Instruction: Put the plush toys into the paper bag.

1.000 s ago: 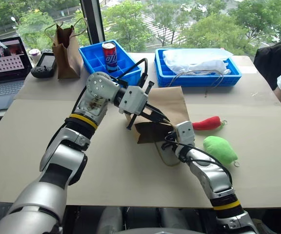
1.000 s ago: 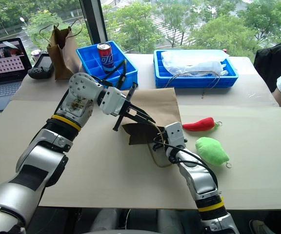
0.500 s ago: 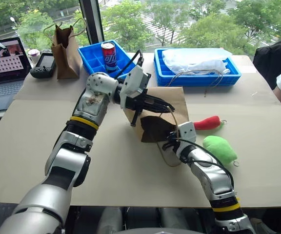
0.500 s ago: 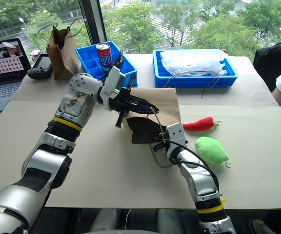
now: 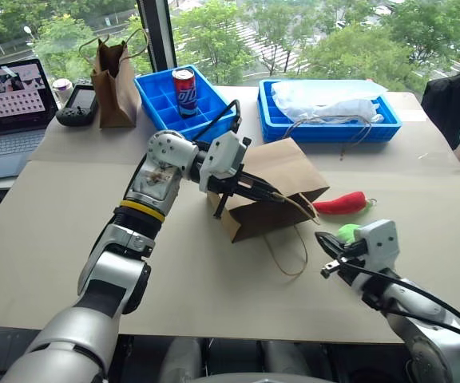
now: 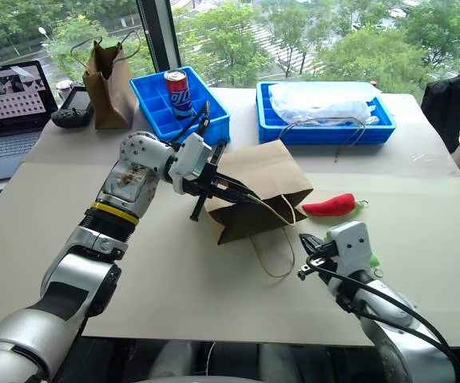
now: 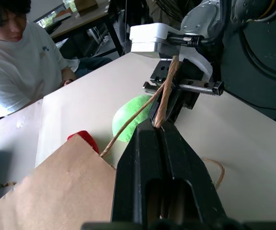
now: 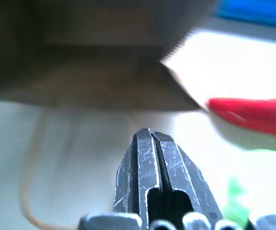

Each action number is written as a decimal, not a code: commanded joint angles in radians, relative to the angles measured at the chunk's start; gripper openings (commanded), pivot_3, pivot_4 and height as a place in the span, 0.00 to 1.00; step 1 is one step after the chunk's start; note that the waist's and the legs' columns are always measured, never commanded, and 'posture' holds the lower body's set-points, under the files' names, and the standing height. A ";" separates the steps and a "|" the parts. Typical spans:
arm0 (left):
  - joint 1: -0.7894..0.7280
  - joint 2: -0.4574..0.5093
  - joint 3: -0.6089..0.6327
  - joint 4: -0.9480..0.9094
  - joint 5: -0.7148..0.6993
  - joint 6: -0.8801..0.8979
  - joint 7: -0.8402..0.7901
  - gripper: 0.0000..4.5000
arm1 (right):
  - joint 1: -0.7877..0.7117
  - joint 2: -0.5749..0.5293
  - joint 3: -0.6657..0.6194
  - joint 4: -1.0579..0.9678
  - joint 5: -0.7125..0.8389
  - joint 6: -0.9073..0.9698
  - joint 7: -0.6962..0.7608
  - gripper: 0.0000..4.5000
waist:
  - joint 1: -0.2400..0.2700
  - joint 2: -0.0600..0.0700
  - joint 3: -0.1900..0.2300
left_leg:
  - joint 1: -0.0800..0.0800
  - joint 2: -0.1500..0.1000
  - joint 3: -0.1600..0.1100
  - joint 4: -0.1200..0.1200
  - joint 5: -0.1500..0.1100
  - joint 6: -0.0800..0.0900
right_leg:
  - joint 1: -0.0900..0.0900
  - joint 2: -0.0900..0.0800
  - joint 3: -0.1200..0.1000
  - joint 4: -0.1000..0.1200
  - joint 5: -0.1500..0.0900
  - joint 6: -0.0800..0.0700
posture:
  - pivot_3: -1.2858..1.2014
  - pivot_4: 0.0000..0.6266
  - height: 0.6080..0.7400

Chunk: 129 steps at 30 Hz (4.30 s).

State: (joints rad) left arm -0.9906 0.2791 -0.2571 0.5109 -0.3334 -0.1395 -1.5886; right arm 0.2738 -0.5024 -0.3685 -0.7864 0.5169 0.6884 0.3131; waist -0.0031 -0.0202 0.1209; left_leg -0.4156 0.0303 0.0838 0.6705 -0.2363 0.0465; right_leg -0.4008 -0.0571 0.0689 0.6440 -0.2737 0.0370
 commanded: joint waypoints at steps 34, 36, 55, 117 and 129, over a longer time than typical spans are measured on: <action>0.031 -0.061 0.054 -0.231 -0.043 0.210 0.136 0.00 | -0.090 -0.241 -0.099 -0.099 0.096 0.191 0.135 0.01 | -0.011 0.001 0.001 | 0.008 0.002 -0.004 -0.002 0.000 0.000 | 0.011 0.003 0.000 -0.003 -0.002 0.001 | 0.52 0.24 0.88; 0.035 -0.063 0.053 -0.249 -0.051 0.230 0.143 0.00 | -0.128 -0.221 -0.059 -0.100 0.113 0.212 0.108 0.01 | -0.010 0.001 0.001 | 0.008 0.002 -0.004 -0.002 0.000 0.000 | 0.011 0.003 0.001 -0.003 -0.002 0.000 | 0.52 0.24 0.88; 0.052 -0.070 0.060 -0.353 -0.085 0.347 0.206 0.00 | -0.437 -0.002 0.373 0.209 -0.058 0.100 0.044 0.01 | -0.004 0.001 0.001 | 0.006 0.000 -0.004 -0.002 0.000 0.000 | 0.010 0.001 0.000 -0.004 -0.002 0.001 | 0.52 0.24 0.88; 0.056 -0.088 0.067 -0.365 -0.113 0.377 0.309 0.00 | -0.651 -0.167 -0.188 0.233 -0.027 0.295 -0.202 0.00 | -0.012 0.010 0.005 | 0.002 0.000 -0.003 -0.007 0.001 -0.001 | 0.005 0.001 0.002 -0.004 -0.002 0.002 | 0.52 0.24 0.88; 0.131 -0.188 0.046 -0.425 -0.151 0.505 0.418 0.00 | -0.534 -0.122 -0.381 -0.105 0.117 0.677 -0.197 0.00 | 0.000 0.010 0.005 | -0.001 -0.002 -0.005 -0.006 0.000 0.000 | 0.004 -0.001 0.002 -0.006 -0.003 0.002 | 0.52 0.24 0.88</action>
State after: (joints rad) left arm -0.8544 0.1101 -0.2120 0.1170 -0.4658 0.3454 -1.2006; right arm -0.2510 -0.6253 -0.6927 -0.8319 0.6109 1.3288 0.1087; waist -0.0032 -0.0100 0.1259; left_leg -0.4162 0.0285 0.0787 0.6642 -0.2359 0.0463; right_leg -0.3965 -0.0577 0.0707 0.6382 -0.2764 0.0393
